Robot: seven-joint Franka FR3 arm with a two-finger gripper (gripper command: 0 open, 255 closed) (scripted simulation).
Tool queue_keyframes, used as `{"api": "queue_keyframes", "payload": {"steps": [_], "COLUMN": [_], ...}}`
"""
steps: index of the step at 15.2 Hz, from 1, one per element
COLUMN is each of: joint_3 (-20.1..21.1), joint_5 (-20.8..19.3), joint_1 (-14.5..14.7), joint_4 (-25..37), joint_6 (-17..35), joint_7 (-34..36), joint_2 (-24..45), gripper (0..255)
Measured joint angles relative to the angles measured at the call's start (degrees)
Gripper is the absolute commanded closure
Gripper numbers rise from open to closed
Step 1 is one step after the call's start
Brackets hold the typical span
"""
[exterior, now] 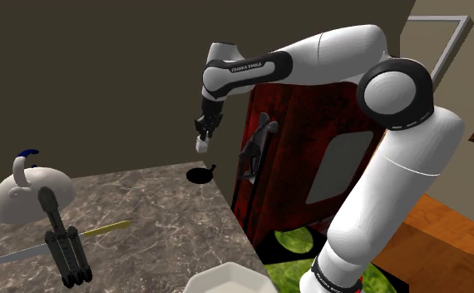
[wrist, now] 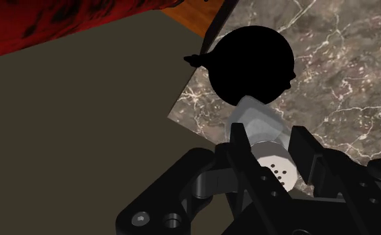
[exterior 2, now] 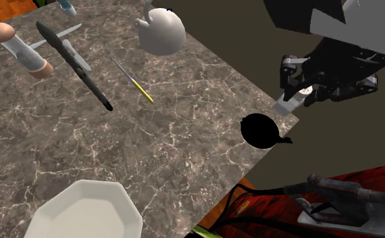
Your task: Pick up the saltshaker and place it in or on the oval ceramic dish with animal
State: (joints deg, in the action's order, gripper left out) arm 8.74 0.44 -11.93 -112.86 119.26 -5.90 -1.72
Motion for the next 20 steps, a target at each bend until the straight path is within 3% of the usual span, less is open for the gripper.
{"api": "queue_keyframes", "payload": {"steps": [15,20], "joint_3": [0.1,0.1], "joint_5": [-0.6,-0.7], "joint_1": [0.1,0.1], "joint_4": [-8.0,-8.4], "joint_6": [11.3,12.1], "joint_7": [0.5,0.5], "joint_2": [3.4,3.8], "gripper": [255,255]}}
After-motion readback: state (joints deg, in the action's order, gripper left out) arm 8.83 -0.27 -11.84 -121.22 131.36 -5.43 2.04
